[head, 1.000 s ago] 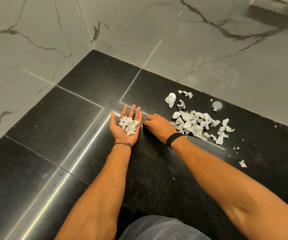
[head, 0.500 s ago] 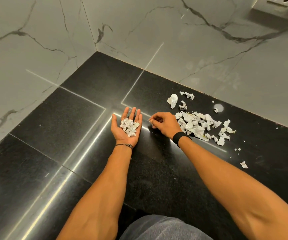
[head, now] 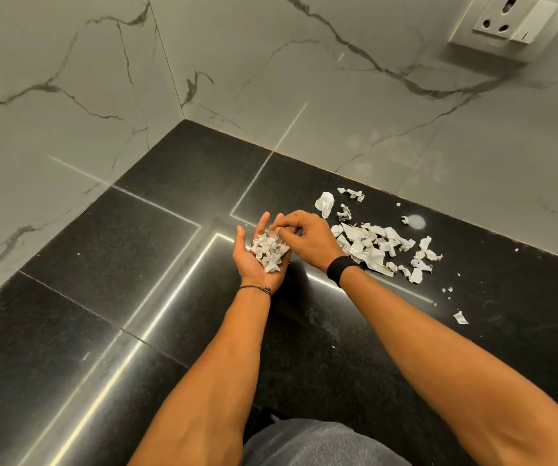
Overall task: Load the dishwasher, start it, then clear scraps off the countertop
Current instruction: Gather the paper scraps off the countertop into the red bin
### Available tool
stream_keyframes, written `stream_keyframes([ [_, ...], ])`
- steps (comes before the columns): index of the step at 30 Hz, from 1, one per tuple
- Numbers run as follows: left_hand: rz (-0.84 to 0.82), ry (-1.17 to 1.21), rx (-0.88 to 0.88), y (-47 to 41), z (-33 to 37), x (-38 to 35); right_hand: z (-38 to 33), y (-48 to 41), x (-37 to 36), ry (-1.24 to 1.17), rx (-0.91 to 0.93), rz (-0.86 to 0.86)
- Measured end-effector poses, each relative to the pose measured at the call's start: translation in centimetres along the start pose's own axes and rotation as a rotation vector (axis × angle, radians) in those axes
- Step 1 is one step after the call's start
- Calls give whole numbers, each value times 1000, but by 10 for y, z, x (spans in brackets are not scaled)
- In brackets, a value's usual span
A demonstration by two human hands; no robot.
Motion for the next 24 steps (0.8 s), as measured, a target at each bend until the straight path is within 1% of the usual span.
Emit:
stream_keyframes([
  [5, -44, 4, 16, 6, -7, -10, -4, 7, 12, 3, -3, 39],
  [10, -103, 7, 19, 17, -12, -23, 1, 16, 31, -161, -31, 227],
  [13, -145, 55, 9, 26, -12, -34, 2, 27, 34, -319, -79, 291],
  [17, -158, 94, -28, 37, -13, -43, -1, 46, 21, -592, -195, 318],
  [21, -133, 141, -47, 51, -17, -48, -8, 62, -3, -839, -273, 370],
  [24, -99, 136, -55, 65, -17, -44, -15, 73, -16, -931, -289, 410],
])
Point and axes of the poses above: each hand's wrist, its own y-axis away from the middle knuckle, its own x-axis out of the back of the hand, z = x × y, the point moved 7 cm from there along -y, towards the middle knuckle, and after that the axes turned 9 degrees about -y, right-handed, at the moved point
